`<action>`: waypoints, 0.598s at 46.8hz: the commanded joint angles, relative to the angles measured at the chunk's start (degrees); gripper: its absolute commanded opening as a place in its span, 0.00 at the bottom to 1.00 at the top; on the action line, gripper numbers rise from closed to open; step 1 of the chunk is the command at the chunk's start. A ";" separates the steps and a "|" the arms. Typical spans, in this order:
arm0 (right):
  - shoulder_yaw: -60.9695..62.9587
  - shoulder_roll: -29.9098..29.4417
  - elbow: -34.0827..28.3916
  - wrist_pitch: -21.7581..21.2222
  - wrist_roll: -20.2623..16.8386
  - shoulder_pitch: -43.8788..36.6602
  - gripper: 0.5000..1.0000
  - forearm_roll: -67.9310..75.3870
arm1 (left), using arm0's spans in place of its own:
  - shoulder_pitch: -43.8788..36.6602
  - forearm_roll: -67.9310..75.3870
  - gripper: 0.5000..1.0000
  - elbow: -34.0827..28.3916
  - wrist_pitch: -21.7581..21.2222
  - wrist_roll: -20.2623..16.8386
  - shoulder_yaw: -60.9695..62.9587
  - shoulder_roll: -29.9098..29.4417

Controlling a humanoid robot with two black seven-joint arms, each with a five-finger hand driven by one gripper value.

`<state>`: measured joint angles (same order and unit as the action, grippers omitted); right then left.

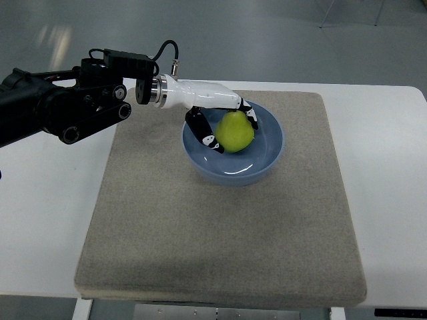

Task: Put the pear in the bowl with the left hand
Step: 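Lift the pear with the left hand and carry it over the blue bowl, then lower the pear into the bowl and open the left hand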

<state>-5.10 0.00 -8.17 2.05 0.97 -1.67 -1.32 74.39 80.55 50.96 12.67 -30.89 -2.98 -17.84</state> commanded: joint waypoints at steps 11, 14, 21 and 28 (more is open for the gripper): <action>0.00 0.00 0.00 -0.03 0.00 0.00 0.85 0.00 | -1.08 -0.13 0.62 0.10 -0.01 -0.14 -0.09 0.00; 0.00 0.00 0.00 -0.03 0.00 0.00 0.85 0.00 | -1.08 -0.13 0.73 0.01 -0.01 -0.14 -0.09 0.00; 0.00 0.00 0.00 -0.03 0.00 0.00 0.85 0.00 | -1.17 -0.30 0.85 0.01 -0.01 -0.14 -0.18 0.00; 0.00 0.00 0.00 0.06 0.00 0.00 0.85 0.00 | -1.43 -0.74 0.99 -0.08 -0.01 -0.14 -0.09 0.35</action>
<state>-5.10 0.00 -8.17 2.04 0.96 -1.67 -1.32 73.13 79.81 50.97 12.66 -31.03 -3.16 -17.66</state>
